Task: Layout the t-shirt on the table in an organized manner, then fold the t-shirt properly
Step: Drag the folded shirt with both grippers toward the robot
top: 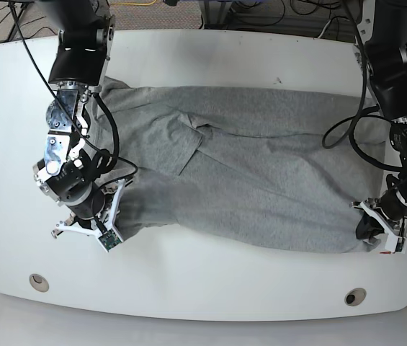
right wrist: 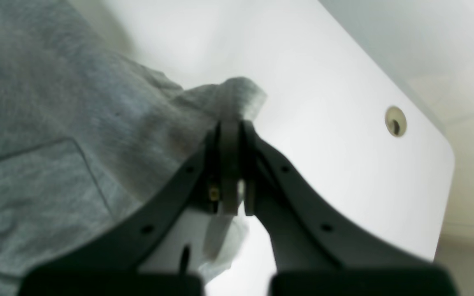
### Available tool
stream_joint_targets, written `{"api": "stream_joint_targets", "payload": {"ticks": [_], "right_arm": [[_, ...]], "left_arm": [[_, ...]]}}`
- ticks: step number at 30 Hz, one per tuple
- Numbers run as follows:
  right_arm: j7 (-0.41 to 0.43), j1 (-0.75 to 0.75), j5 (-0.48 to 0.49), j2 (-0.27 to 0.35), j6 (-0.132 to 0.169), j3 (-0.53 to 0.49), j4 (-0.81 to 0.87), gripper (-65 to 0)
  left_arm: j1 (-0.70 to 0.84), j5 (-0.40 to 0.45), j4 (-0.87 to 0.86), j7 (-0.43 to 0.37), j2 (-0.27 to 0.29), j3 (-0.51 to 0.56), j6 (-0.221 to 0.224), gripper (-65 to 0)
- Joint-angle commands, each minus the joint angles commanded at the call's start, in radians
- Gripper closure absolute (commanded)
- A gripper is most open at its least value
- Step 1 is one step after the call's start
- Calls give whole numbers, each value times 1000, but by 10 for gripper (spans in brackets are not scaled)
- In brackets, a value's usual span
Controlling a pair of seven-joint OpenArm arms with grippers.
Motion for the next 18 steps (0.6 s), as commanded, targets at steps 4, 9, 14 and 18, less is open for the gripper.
{"api": "stream_joint_targets", "payload": {"ticks": [4, 9, 14, 18], "right_arm": [[-29, -43, 0, 0, 0, 8, 49, 0], [-66, -106, 0, 0, 0, 9, 106, 0], [-66, -164, 0, 0, 0, 9, 121, 0], [-66, -210, 0, -2, 0, 9, 121, 0]], "left_arm": [[21, 0, 32, 5, 2, -6, 0, -8], [51, 0, 57, 5, -3, -8, 0, -8], [83, -2, 81, 9, -6, -11, 0, -8], [127, -2, 120, 9, -6, -41, 0, -8]]}}
